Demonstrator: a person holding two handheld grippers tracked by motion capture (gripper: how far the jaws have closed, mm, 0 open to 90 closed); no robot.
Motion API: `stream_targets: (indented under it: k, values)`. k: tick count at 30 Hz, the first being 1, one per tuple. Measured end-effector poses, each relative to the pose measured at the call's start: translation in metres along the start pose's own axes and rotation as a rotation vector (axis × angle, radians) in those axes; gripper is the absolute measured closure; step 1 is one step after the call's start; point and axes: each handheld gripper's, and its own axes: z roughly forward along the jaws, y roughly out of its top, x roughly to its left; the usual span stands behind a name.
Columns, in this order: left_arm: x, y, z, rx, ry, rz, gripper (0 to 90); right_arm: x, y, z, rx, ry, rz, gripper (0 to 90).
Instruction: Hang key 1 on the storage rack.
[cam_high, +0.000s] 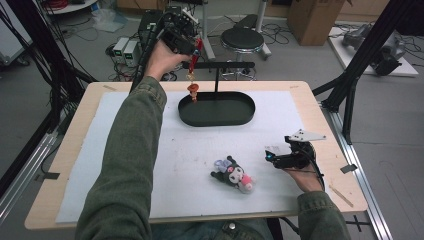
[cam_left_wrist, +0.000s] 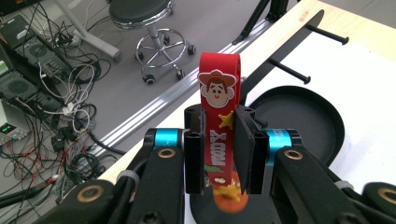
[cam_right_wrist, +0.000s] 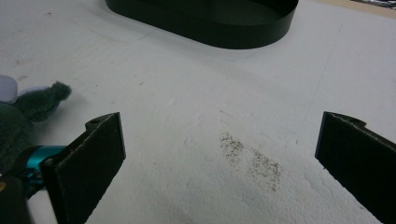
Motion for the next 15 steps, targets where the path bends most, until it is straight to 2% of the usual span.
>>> stream_targets:
  k: [4,6,8,12,14,15]
  values:
    - [0.000,0.005,0.006,0.004,0.035,0.011,75.0,0.000,0.000,0.001,0.004,0.003,-0.003,0.5]
    - [0.002,0.007,0.007,-0.016,0.048,0.000,75.1,0.000,0.000,0.001,0.005,0.003,-0.005,0.5]
    - [0.006,0.007,0.010,-0.018,0.053,-0.014,75.0,0.000,0.000,0.001,0.005,0.004,-0.006,0.5]
    - [0.008,0.005,0.017,-0.021,0.056,-0.012,74.8,-0.001,0.000,0.001,0.002,0.006,-0.008,0.5]
    - [0.008,0.004,0.018,-0.052,0.062,-0.030,72.6,-0.001,0.000,0.001,0.001,0.004,-0.011,0.5]
    - [0.009,0.005,0.016,-0.077,0.062,-0.046,68.4,-0.001,0.000,0.001,0.001,0.005,-0.009,0.5]
